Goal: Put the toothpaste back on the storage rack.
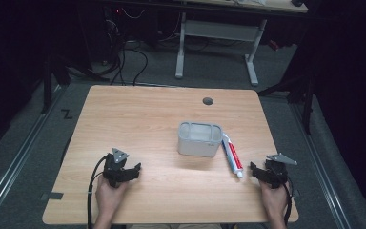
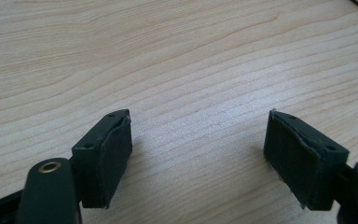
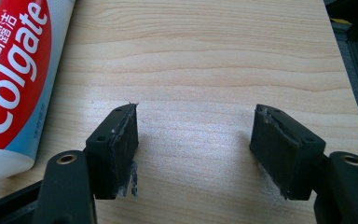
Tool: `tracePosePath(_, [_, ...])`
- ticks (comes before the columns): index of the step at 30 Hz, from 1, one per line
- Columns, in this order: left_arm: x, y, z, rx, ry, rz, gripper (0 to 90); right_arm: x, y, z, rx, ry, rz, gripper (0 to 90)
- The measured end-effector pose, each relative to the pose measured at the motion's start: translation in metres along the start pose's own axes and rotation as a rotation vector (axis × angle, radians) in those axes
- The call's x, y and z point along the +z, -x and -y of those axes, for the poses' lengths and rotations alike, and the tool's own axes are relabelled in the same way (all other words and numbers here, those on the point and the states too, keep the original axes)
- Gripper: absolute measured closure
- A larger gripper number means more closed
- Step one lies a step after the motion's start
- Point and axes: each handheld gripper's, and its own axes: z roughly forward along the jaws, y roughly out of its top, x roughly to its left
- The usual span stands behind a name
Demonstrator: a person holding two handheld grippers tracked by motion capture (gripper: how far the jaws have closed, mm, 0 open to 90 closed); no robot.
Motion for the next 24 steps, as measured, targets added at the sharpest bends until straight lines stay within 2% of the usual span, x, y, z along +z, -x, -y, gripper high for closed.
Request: tracePosePath(24, [-0.0004,0.0000,0.0001,0.004,-0.003,0.001,23.4,-0.0003,-0.0017,-0.0007,-0.005,-0.013,-0.012,30.6])
